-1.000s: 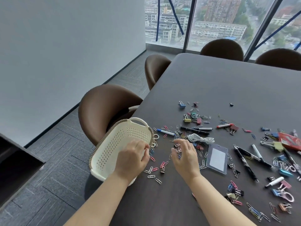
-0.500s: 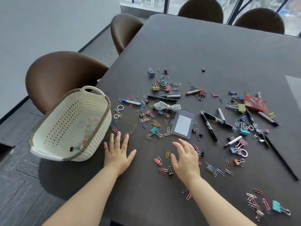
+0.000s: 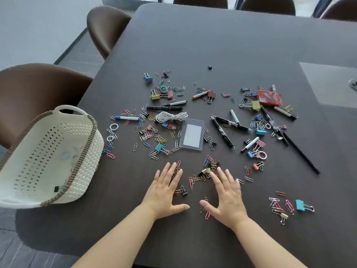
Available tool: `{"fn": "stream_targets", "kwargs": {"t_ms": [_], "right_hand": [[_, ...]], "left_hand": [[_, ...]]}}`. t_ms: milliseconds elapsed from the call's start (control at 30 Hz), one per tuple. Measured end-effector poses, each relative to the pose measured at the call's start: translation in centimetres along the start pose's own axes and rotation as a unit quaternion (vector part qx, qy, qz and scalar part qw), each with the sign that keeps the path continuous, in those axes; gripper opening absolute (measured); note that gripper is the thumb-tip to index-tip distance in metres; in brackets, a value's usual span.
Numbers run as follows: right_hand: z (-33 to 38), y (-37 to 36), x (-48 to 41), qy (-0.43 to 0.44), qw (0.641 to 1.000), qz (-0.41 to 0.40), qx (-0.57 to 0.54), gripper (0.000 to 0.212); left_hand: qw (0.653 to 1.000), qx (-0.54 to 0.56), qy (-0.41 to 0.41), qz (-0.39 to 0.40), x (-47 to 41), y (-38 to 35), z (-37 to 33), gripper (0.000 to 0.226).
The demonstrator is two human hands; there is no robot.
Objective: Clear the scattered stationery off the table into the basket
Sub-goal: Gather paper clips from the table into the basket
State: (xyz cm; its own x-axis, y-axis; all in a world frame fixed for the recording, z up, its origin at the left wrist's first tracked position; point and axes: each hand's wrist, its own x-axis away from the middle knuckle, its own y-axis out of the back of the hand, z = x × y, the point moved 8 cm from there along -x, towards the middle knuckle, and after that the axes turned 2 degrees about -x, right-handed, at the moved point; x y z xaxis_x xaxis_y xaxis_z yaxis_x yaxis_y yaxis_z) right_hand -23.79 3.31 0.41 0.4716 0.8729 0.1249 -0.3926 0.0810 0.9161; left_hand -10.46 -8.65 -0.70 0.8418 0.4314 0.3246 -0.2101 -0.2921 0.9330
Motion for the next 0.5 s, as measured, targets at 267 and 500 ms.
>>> {"fn": "stream_targets", "kwargs": {"t_ms": [267, 500], "right_hand": [[-0.1, -1.4, -0.5, -0.056, 0.993, -0.014, 0.107, 0.093], [-0.6, -0.7, -5.7, -0.084, 0.992, 0.011, 0.094, 0.086]], "left_hand": [[0.995, -0.058, -0.04, -0.068, -3.6, 0.9, 0.9, 0.087], [0.997, -0.053, 0.0, -0.049, -6.0, 1.5, 2.0, 0.085]]}}
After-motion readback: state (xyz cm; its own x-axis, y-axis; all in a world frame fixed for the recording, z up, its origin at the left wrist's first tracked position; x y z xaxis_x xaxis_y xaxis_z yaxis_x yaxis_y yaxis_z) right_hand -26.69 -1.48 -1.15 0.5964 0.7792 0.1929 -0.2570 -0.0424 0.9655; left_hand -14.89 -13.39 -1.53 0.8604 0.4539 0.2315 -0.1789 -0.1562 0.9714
